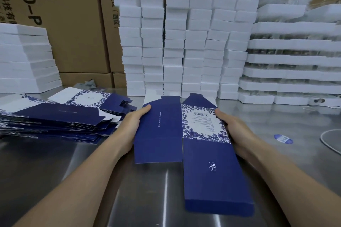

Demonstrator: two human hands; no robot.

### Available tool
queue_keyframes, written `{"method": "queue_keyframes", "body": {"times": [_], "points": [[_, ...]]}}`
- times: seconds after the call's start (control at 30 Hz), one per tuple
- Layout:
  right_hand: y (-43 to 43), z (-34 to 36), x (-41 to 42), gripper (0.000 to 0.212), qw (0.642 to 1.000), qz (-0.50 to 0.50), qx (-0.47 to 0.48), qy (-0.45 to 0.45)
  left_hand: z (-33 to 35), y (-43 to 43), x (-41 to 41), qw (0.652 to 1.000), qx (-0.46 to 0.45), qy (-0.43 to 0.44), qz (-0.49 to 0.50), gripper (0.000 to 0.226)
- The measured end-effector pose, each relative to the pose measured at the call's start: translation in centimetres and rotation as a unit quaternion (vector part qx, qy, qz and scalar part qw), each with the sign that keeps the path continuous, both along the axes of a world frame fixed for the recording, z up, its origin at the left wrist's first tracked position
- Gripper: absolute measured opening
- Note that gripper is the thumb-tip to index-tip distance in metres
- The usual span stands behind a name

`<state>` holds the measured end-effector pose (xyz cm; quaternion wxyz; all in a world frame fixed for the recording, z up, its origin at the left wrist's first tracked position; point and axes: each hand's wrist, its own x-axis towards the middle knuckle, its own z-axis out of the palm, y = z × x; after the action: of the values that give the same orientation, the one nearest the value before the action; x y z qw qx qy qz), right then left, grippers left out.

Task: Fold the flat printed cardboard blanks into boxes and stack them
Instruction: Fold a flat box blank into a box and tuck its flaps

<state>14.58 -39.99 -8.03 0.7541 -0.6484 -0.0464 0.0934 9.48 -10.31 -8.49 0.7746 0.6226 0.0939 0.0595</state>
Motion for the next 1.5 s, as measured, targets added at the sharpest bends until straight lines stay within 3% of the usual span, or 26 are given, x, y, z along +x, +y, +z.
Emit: {"method": "queue_keyframes", "body": {"times": [0.3,0.6,0.87,1.03,1.2,1.37,1.5], "points": [[0.1,0.1,-0.1,0.038,0.997,0.013,0.077,0.025,0.1,-0.5,-0.4,0.999,0.024,0.003,0.035,0.035],[0.4,0.1,-0.2,0.029,0.999,-0.029,0.01,-0.039,0.5,-0.4,-0.6,0.997,0.015,-0.027,0.067,0.03],[0.1,0.5,-1.3,0.034,0.999,0.036,0.007,-0.035,0.6,-0.4,-0.6,0.993,-0.043,-0.056,0.098,0.033],[0.1,0.3,-0.9,0.032,0.998,0.003,0.067,-0.02,0.1,-0.9,-0.5,0.995,0.038,-0.056,0.073,0.032],[0.3,-0.4,-0.4,0.035,0.998,0.045,-0.02,-0.05,0.7,-0.3,-0.8,0.995,-0.028,-0.044,0.085,0.028],[-0.2,-0.2,-0.3,0.03,0.998,0.004,0.057,-0.029,0.2,-1.2,-0.7,0.996,0.039,-0.046,0.061,0.031],[0.0,-0.3,-0.3,0.036,0.999,-0.001,0.033,-0.042,0.2,-0.9,-0.9,0.996,0.039,-0.05,0.068,0.029]]}}
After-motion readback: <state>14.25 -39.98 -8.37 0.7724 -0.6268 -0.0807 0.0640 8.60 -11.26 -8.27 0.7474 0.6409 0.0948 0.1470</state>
